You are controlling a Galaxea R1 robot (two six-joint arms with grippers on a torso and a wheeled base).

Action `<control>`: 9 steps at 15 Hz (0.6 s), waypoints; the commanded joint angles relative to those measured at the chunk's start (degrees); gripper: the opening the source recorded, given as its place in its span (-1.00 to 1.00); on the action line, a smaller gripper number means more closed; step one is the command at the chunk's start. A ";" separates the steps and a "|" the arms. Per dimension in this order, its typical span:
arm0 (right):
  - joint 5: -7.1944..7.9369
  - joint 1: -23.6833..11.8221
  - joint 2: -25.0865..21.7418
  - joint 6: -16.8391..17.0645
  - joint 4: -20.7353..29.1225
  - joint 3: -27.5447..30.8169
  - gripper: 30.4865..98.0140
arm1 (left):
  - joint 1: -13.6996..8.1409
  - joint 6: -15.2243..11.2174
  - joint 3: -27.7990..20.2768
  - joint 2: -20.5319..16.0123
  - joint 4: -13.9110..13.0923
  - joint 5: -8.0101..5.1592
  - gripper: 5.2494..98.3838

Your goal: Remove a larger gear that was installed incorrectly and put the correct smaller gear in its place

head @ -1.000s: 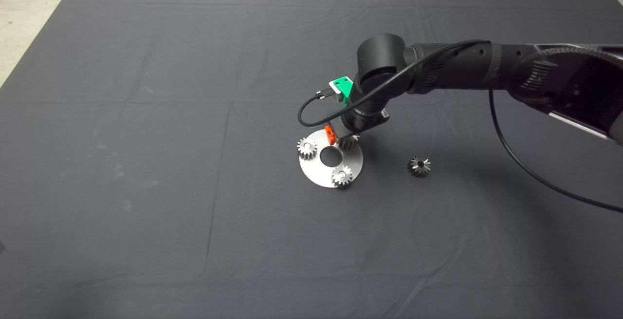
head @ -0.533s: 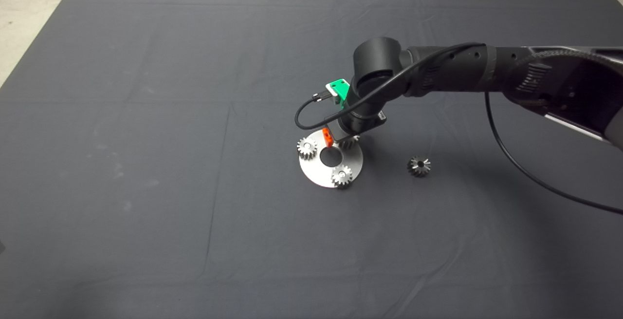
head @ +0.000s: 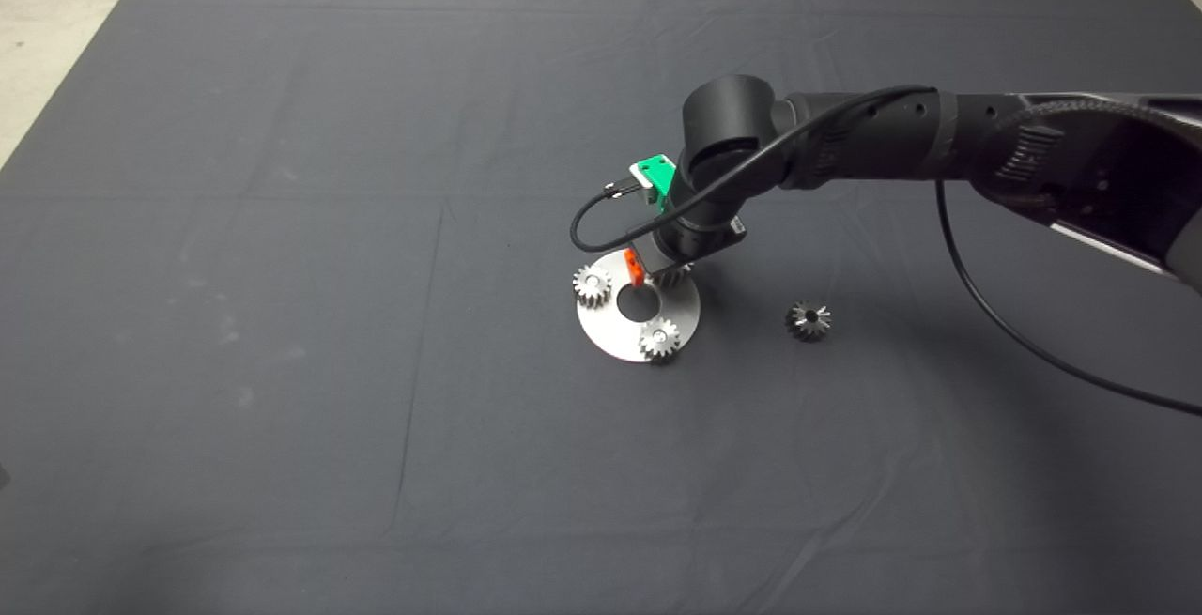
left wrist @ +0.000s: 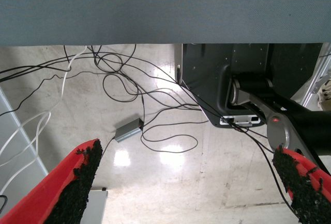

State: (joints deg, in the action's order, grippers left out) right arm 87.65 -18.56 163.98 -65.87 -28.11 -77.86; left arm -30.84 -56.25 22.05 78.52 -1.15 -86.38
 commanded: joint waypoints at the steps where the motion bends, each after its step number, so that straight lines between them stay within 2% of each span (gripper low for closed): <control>1: 4.64 -0.51 -0.36 -0.23 -1.77 0.18 0.66 | 0.08 0.09 -0.80 -0.51 -0.70 -0.19 0.70; 7: 4.64 -0.51 -0.36 -0.32 -3.08 0.18 0.66 | 0.08 0.09 -0.80 -0.50 -0.70 -0.19 0.70; 9: 4.64 -0.51 -0.19 -0.32 -3.35 0.18 0.50 | 0.08 0.17 -0.80 -0.42 -0.70 -0.19 0.70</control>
State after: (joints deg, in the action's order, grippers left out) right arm 87.65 -17.77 163.80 -65.90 -29.01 -77.86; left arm -30.84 -56.22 22.05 78.52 -1.15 -86.38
